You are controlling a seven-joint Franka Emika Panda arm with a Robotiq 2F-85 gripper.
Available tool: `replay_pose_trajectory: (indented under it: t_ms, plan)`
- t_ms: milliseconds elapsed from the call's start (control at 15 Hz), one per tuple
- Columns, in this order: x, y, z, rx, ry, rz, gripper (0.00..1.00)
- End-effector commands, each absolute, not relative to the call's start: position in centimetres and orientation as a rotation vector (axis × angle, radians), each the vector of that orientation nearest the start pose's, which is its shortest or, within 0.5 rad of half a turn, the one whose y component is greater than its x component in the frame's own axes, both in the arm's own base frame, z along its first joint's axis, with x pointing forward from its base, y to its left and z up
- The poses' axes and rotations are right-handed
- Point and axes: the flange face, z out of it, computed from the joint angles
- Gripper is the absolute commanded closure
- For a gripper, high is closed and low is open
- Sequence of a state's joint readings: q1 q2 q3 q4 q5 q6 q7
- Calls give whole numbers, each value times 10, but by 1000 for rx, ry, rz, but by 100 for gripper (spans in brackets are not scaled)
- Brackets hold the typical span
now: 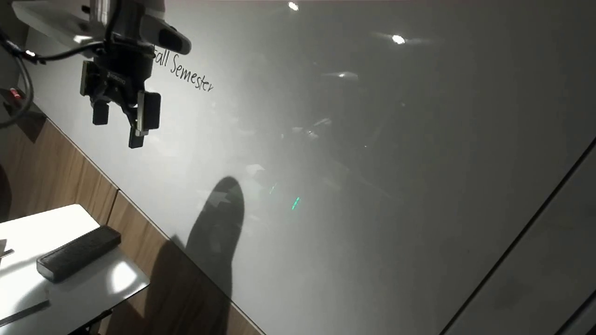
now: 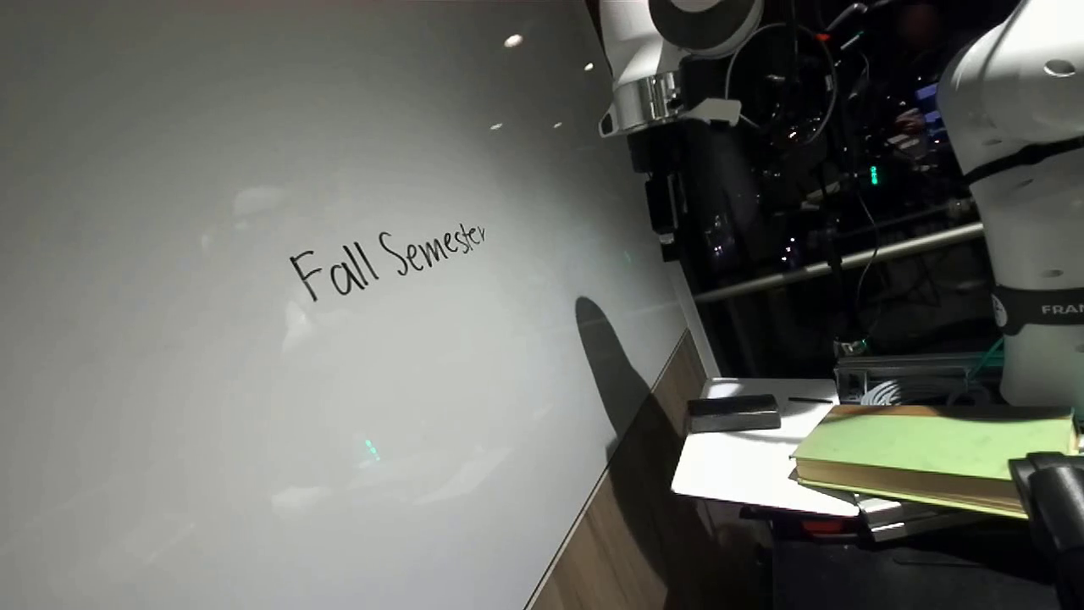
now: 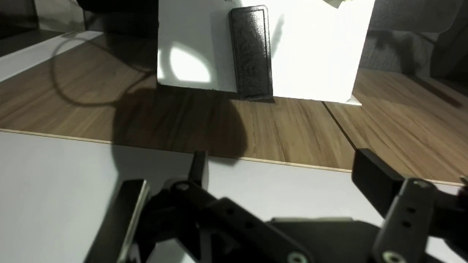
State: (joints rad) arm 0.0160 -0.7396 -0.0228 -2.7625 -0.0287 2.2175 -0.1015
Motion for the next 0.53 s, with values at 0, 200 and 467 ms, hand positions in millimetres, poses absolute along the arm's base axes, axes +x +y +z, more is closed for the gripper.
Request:
replay_pose_trajectory:
  t_ms: [0,200,467]
  plan:
    - [347,-3,429,-3142,-203,-387,0]
    - [360,-3,409,-3160,-219,-382,0]
    - [362,-9,377,-3201,-227,-214,0]
